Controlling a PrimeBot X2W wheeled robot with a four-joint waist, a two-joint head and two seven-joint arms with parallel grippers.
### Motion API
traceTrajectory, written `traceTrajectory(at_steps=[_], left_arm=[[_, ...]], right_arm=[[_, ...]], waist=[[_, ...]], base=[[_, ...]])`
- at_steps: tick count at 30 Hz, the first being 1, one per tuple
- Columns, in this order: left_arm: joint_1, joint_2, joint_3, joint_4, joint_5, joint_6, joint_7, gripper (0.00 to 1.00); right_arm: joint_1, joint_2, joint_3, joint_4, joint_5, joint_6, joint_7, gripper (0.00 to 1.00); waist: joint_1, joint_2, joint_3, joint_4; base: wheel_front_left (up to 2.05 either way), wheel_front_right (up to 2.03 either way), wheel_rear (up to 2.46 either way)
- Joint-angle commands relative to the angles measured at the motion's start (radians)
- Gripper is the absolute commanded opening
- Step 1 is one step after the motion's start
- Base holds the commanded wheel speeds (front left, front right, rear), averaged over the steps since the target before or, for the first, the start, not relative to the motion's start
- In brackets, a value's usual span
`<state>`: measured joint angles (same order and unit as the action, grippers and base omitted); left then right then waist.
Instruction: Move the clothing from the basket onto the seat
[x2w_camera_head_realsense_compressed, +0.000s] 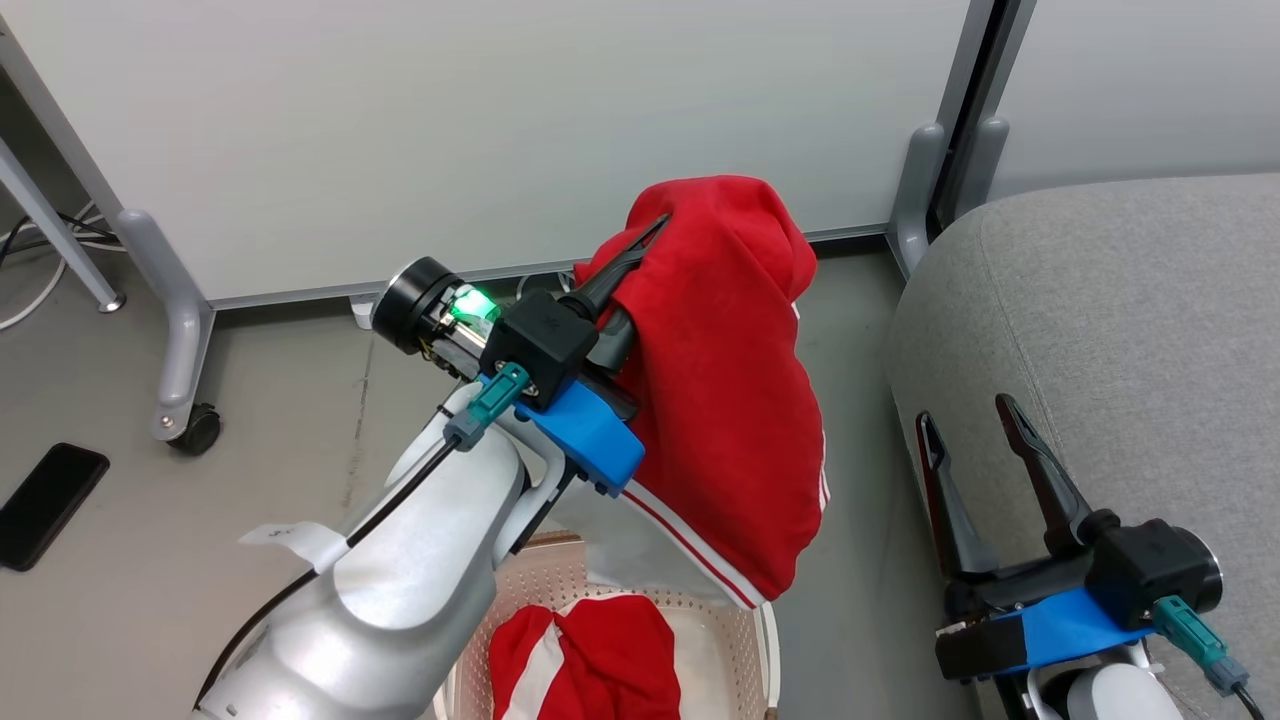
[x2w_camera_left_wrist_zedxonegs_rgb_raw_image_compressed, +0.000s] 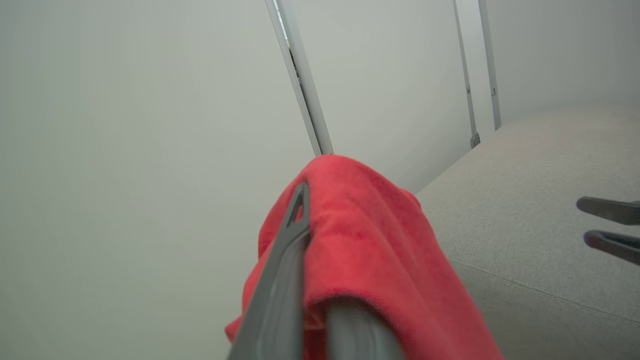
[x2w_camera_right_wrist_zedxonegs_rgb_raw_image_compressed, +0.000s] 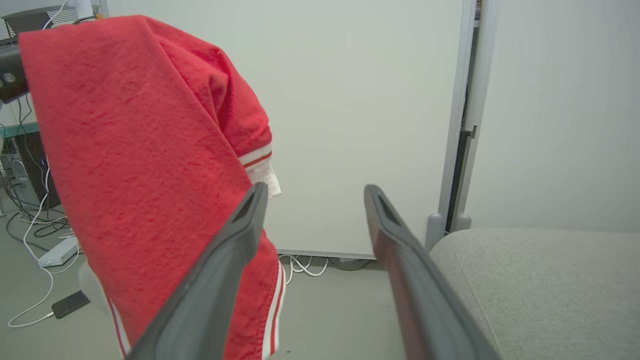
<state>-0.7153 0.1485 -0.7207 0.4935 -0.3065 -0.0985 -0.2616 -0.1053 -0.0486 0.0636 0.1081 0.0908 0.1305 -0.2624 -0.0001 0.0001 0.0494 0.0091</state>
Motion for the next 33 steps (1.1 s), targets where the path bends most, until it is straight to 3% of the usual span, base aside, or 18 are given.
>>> traceTrajectory(at_steps=[1, 11, 18, 33], left_arm=[[-0.002, 0.001, -0.002, -0.006, -0.006, -0.004, -0.005, 0.00], [0.004, -0.003, -0.023, -0.020, -0.016, -0.006, -0.004, 0.00], [-0.013, -0.010, -0.042, -0.029, -0.013, -0.008, -0.004, 0.00], [-0.030, -0.044, -0.098, -0.055, -0.001, -0.015, -0.005, 0.00]], right_arm=[[0.014, -0.003, 0.002, -0.001, 0.005, 0.000, -0.004, 1.00], [-0.049, -0.006, 0.063, -0.016, -0.021, 0.000, -0.004, 1.00], [-0.157, -0.075, 0.168, 0.055, 0.013, 0.000, -0.004, 1.00], [-0.364, -0.196, 0.428, 0.292, 0.226, 0.000, -0.004, 1.00]], waist=[[0.0001, -0.0001, -0.003, 0.001], [0.0001, -0.0001, -0.002, 0.008], [0.0001, -0.0001, 0.011, 0.024], [0.0001, -0.0001, 0.023, 0.073]], base=[[0.00, 0.00, 0.00], [0.00, 0.00, 0.00], [0.00, 0.00, 0.00], [0.00, 0.00, 0.00]])
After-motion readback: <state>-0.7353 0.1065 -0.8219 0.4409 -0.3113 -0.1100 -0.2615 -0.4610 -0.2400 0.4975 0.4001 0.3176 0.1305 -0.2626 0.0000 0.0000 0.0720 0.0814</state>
